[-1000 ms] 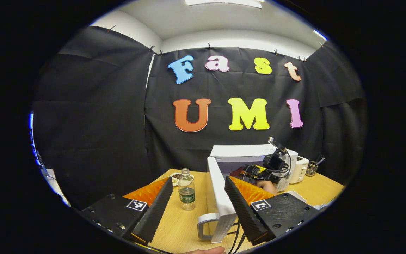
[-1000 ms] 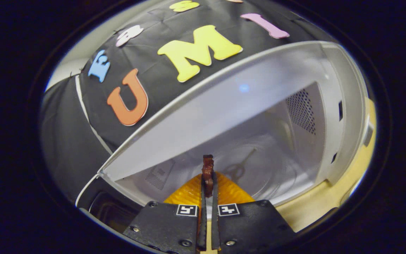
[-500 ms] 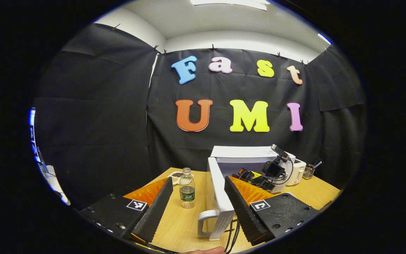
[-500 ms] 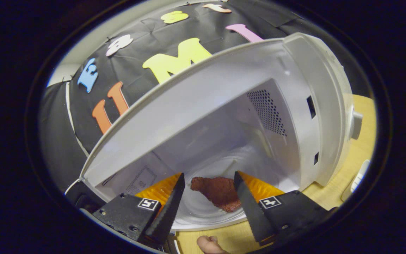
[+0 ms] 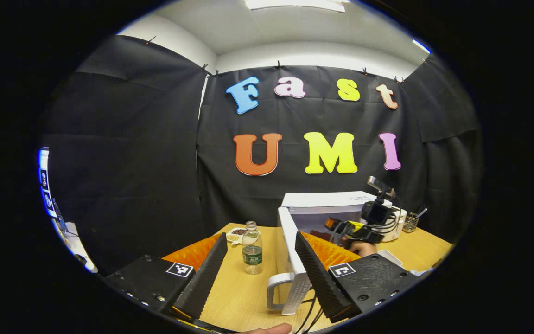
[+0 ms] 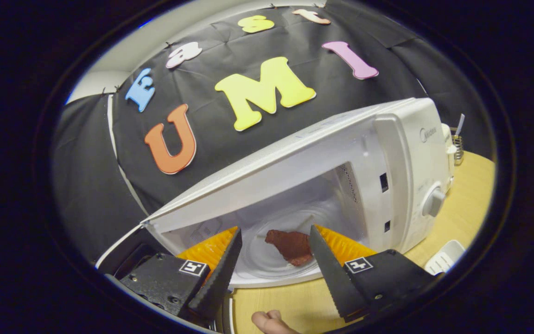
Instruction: Open the microwave oven with the left hand, put the food in, and close the microwave oven.
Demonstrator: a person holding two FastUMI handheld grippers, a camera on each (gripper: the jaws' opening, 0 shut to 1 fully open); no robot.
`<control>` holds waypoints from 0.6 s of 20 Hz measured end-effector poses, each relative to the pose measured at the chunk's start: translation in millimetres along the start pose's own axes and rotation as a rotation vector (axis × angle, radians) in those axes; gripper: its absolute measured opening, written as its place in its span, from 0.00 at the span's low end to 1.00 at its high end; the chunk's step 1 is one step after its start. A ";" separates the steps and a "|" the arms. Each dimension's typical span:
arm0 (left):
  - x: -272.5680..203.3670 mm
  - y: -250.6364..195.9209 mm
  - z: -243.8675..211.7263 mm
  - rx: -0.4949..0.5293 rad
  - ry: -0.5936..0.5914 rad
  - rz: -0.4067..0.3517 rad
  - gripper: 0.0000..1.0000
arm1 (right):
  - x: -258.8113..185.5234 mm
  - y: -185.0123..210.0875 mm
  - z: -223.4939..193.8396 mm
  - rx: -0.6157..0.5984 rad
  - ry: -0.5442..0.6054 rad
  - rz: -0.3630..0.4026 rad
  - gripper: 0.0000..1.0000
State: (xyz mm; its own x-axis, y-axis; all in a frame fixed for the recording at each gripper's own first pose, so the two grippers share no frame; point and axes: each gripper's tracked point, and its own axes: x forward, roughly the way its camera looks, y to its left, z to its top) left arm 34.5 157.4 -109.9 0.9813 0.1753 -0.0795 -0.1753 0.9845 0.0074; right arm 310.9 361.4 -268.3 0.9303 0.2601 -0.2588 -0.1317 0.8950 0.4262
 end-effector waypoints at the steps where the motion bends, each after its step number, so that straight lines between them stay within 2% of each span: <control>1: 0.5 -2.1 -5.0 -0.003 0.009 -0.010 0.90 | -11.2 -0.7 2.7 -0.030 0.002 0.010 0.93; 3: 3.0 0.4 -12.8 -0.021 0.019 -0.007 0.90 | -37.3 -5.5 6.8 -0.091 0.011 0.027 0.93; 4: 3.0 2.4 -14.3 -0.034 0.020 -0.005 0.90 | -53.3 -8.2 10.4 -0.120 0.011 0.040 0.80; 5: 4.5 3.7 -14.4 -0.045 0.013 -0.003 0.90 | -66.7 -13.6 13.3 -0.138 0.012 0.043 0.93; 6: 1.6 0.2 -14.6 -0.047 0.011 -0.023 0.89 | -80.8 -19.4 17.6 -0.155 0.014 0.044 0.81; 7: 4.4 -6.0 -17.8 -0.041 0.014 -0.052 0.75 | -98.4 -23.7 25.5 -0.167 0.004 0.056 0.81; 9: 6.5 -1.9 -19.5 -0.026 0.008 -0.059 0.48 | -126.6 -37.0 41.3 -0.197 -0.018 0.054 0.81; 10: 5.0 2.0 -20.4 -0.018 0.001 -0.046 0.08 | -141.3 -44.5 50.7 -0.220 -0.033 0.047 0.93; 11: 3.7 7.4 -21.0 -0.024 -0.006 -0.040 0.00 | -157.4 -50.8 61.1 -0.245 -0.056 0.046 0.80; 12: 0.8 6.7 -25.6 -0.027 0.007 -0.048 0.00 | -170.2 -56.3 70.5 -0.267 -0.072 0.040 0.80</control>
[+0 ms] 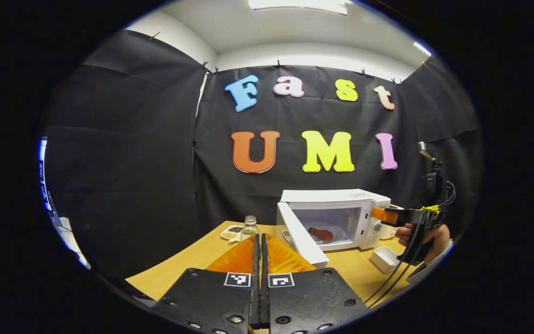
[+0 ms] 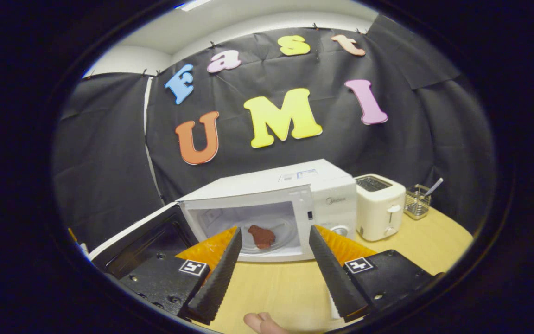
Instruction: Open the microwave oven with the left hand, put the food in, and close the microwave oven.
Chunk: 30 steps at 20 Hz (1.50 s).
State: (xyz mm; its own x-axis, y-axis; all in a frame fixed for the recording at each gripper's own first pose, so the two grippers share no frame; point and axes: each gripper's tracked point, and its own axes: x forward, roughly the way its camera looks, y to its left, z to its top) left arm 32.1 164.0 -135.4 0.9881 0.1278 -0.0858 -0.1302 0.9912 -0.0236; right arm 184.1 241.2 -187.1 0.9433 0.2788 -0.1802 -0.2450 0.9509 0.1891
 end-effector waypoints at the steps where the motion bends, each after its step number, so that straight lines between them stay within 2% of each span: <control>1: 0.1 2.4 -3.7 -0.001 0.004 0.006 0.00 | -12.8 -9.6 6.6 -0.023 -0.013 -0.014 0.80; 2: -0.1 6.8 -8.6 0.003 0.008 0.011 0.00 | -25.7 -17.6 14.5 -0.046 -0.025 -0.027 0.80; 3: 1.3 10.2 -14.9 0.003 0.019 0.017 0.00 | -38.2 -23.8 22.9 -0.061 -0.037 -0.035 0.93; 10: 14.7 15.5 -72.2 -0.047 0.099 -0.018 0.00 | -102.9 -54.5 62.8 -0.150 -0.079 -0.070 0.93; 16: 20.0 -6.5 -97.7 -0.056 0.153 -0.047 0.00 | -128.7 -54.7 75.4 -0.164 -0.109 -0.039 0.93; 23: 30.8 -60.0 -103.2 -0.045 0.164 -0.159 0.00 | -130.2 -79.1 79.9 -0.175 -0.110 -0.067 0.93; 30: 51.9 -139.0 -107.8 -0.057 0.187 -0.336 0.00 | -129.0 -112.5 80.5 -0.150 -0.096 -0.111 0.93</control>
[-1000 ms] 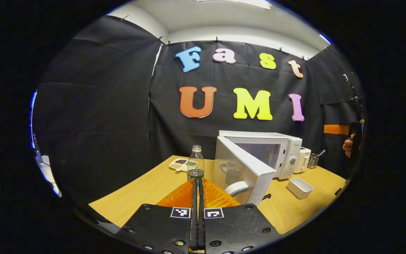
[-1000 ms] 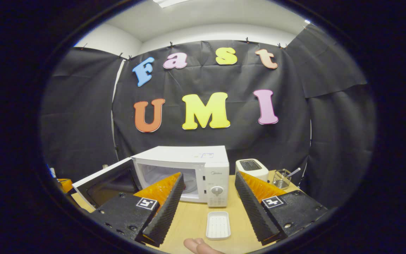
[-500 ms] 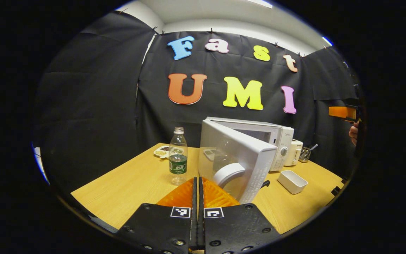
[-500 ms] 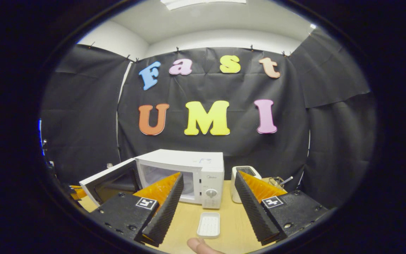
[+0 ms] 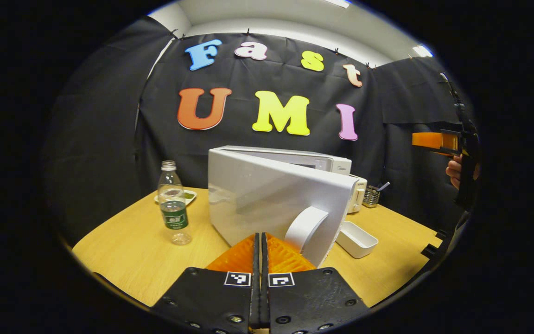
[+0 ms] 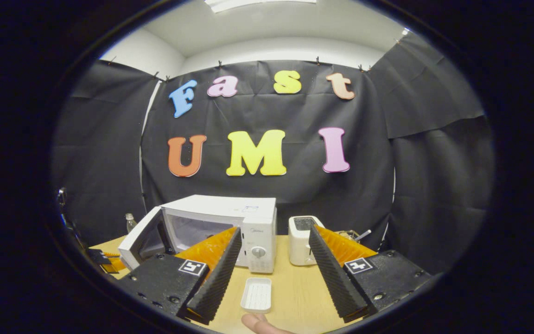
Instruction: Open the microwave oven with the left hand, put the food in, and close the microwave oven.
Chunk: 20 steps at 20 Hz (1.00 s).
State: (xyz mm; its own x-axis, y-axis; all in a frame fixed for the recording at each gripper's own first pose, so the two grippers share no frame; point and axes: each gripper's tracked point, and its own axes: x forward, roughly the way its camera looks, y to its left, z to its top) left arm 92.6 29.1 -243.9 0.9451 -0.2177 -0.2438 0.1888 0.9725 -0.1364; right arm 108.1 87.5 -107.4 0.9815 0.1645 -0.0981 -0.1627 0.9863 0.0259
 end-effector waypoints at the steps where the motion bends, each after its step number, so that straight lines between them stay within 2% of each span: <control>1: 8.8 -11.5 -1.1 -0.009 0.003 -0.033 0.00 | 0.2 -4.2 -0.9 0.002 0.001 -0.005 0.93; 3: 25.6 -30.3 -0.9 -0.021 -0.002 -0.090 0.00 | 1.4 -9.1 -0.9 0.006 0.001 -0.008 0.93; 4: 34.5 -35.5 0.9 -0.028 -0.005 -0.100 0.12 | 2.3 -11.9 -0.9 0.009 0.003 -0.010 0.93; 5: 43.7 -39.9 -0.2 -0.036 0.000 -0.110 0.00 | 1.9 -13.6 -0.9 0.011 0.002 -0.008 0.93; 12: 107.0 -68.9 4.7 -0.041 0.011 -0.149 0.00 | 8.2 -34.7 7.5 0.000 -0.020 -0.010 0.94; 20: 168.1 -85.8 9.3 -0.004 0.021 -0.105 0.00 | 18.2 -52.3 11.1 -0.008 -0.081 0.037 0.93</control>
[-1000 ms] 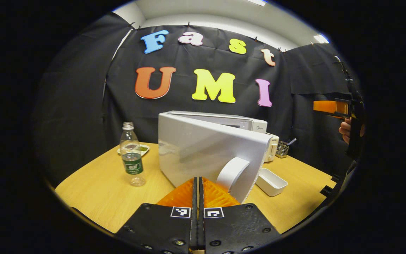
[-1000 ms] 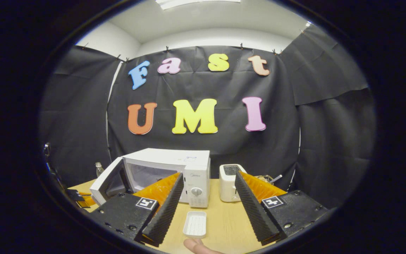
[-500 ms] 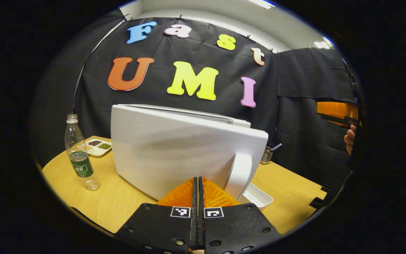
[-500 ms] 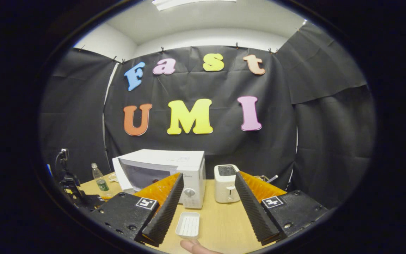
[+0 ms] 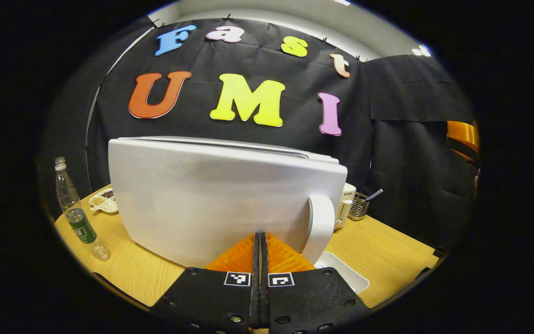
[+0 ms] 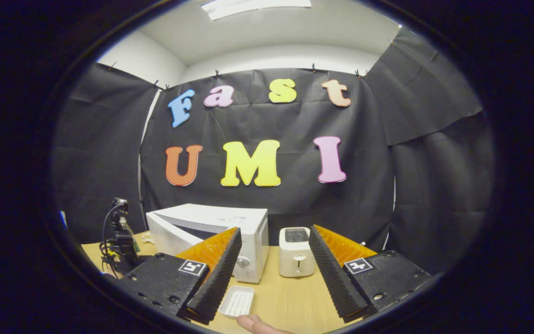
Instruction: Open the microwave oven with the left hand, put the food in, and close the microwave oven.
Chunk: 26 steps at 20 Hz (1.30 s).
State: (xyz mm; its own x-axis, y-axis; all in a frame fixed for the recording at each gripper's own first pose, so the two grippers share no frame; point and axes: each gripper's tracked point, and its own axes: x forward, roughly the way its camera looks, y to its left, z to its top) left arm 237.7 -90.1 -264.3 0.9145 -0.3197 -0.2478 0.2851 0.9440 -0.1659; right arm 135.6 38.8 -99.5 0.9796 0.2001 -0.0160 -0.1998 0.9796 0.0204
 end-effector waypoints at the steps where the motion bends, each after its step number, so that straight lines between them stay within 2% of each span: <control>1: 8.3 1.0 -3.0 0.002 0.012 0.003 0.00 | 1.8 -3.1 -1.2 -0.004 0.001 0.004 0.93; 10: 75.6 12.3 0.2 0.061 0.007 0.097 0.00 | 1.5 -33.5 -8.7 0.050 0.025 0.002 0.93; 11: 73.0 8.7 -1.6 0.044 0.044 0.097 0.00 | -3.0 -34.9 -8.4 0.053 0.025 -0.001 0.93; 16: 77.0 3.7 -5.1 0.034 0.044 0.103 0.01 | -23.9 -37.8 2.1 0.034 0.005 -0.038 0.93; 22: 77.8 2.7 -9.2 0.047 0.034 0.109 0.00 | -44.8 -38.7 4.1 0.041 0.046 -0.076 0.93; 24: 67.2 9.0 -12.0 0.042 0.065 0.142 0.00 | -54.1 -44.1 5.8 0.011 0.054 -0.103 0.93; 26: 45.9 3.4 0.2 -0.002 0.043 0.142 0.00 | -66.2 -45.9 10.0 -0.007 0.048 -0.113 0.93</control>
State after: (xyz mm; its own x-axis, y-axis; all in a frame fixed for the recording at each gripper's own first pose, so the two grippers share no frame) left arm 280.7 -101.5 -276.0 0.9324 -0.1861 -0.3098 0.1530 0.9799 -0.1280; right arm 80.1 -19.5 -89.4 0.9939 0.0887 -0.0656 -0.0883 0.9961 0.0091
